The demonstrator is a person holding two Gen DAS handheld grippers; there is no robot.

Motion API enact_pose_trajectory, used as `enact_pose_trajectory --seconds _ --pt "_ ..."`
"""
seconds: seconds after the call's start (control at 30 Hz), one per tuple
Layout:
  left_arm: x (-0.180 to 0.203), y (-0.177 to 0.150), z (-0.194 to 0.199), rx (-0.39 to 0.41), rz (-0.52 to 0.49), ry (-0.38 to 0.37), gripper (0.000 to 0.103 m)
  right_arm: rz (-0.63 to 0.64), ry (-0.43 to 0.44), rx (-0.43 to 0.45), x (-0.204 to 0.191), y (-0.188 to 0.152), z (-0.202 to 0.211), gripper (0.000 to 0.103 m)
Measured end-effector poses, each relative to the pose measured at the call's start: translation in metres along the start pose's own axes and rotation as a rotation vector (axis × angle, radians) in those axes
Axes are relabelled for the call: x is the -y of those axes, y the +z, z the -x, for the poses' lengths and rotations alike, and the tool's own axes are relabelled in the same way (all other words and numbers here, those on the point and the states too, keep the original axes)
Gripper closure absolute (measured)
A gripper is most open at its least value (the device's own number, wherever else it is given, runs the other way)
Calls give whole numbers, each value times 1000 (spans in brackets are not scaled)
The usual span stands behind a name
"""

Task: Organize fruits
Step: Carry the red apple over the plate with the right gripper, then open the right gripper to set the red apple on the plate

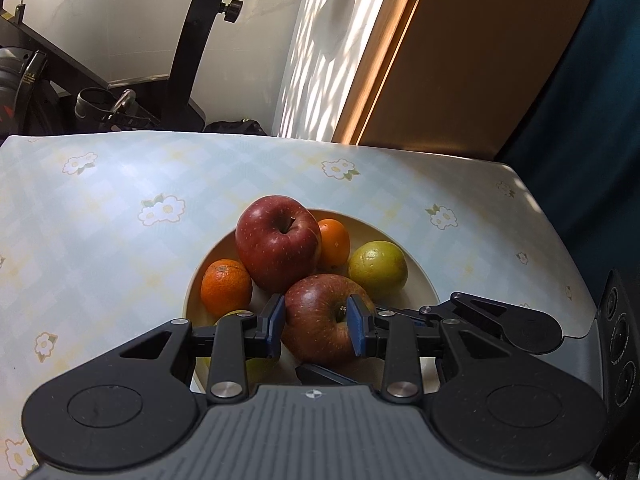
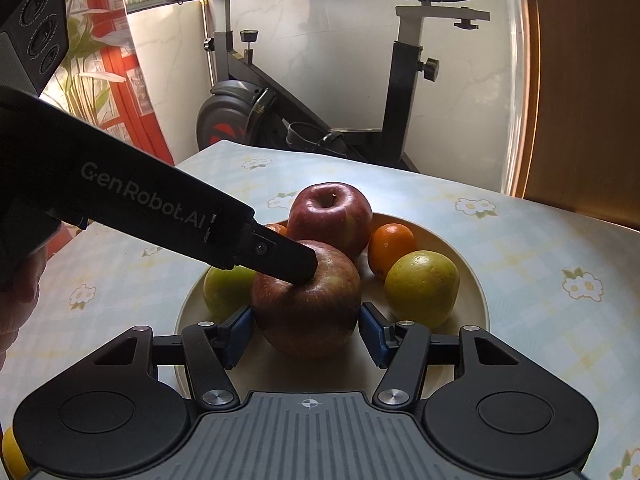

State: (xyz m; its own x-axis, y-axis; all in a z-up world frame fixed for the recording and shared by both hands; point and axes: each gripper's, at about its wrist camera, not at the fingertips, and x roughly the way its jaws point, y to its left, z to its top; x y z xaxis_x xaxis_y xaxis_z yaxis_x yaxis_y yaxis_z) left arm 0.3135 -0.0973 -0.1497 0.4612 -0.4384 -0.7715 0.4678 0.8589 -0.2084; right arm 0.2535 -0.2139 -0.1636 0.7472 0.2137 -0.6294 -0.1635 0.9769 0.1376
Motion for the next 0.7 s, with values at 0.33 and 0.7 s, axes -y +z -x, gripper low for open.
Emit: enact_pose_trajectory --seconds 0.33,0.7 --pt "-2 -3 5 -4 -2 29 67 -44 2 -15 2 -2 10 48" --pt "-2 -27 60 128 0 84 67 -135 -78 101 -7 -30 80 48"
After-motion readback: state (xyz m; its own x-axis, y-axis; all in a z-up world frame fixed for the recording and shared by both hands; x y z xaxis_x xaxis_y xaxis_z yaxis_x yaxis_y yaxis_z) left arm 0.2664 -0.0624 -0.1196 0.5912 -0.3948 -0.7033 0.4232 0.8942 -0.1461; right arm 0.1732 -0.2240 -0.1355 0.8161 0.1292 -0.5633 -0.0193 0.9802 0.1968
